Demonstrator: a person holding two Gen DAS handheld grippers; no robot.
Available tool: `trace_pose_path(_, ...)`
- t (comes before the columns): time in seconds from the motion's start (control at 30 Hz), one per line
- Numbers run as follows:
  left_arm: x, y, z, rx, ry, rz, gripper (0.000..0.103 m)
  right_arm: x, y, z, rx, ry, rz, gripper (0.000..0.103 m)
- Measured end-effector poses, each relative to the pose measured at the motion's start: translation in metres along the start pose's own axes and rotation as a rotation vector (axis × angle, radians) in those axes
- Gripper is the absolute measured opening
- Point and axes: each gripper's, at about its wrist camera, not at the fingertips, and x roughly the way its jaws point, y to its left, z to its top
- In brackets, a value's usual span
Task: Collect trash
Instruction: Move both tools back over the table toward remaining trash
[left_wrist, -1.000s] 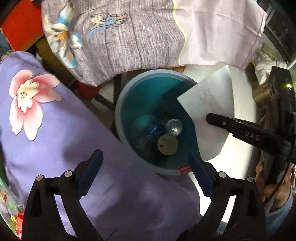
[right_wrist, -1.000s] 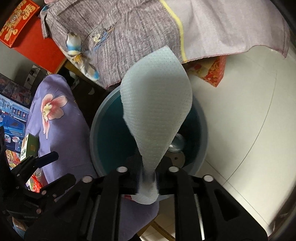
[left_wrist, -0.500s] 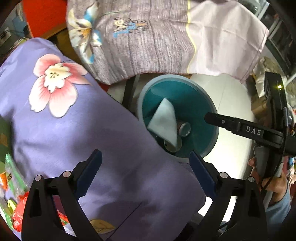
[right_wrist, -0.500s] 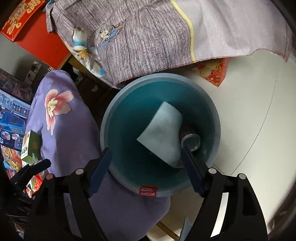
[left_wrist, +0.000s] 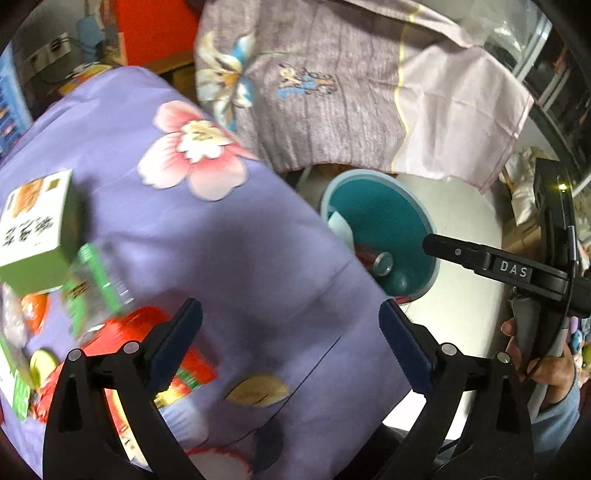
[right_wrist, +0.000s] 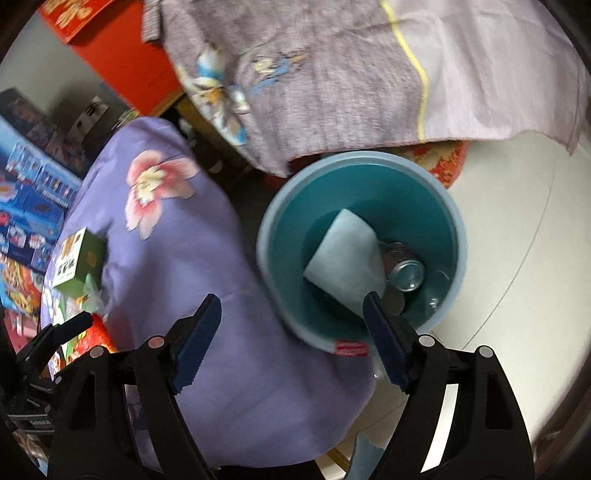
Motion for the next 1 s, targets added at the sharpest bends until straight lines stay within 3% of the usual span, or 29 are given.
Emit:
trace_pose_path(0.53, -0.066, 0.094, -0.076, -0.082, -0.052, 0.089, 0.097, -0.005, 0.104, -0.040, -0.183, 0.036, 0.035, 0.076)
trace_pose_path(1.0, -0.089, 0.110, -0.163, 0.082, 0.007, 0.069, 0.097, -0.002, 0.168, -0.094, -0.337, 0.104, 0.020, 0.076)
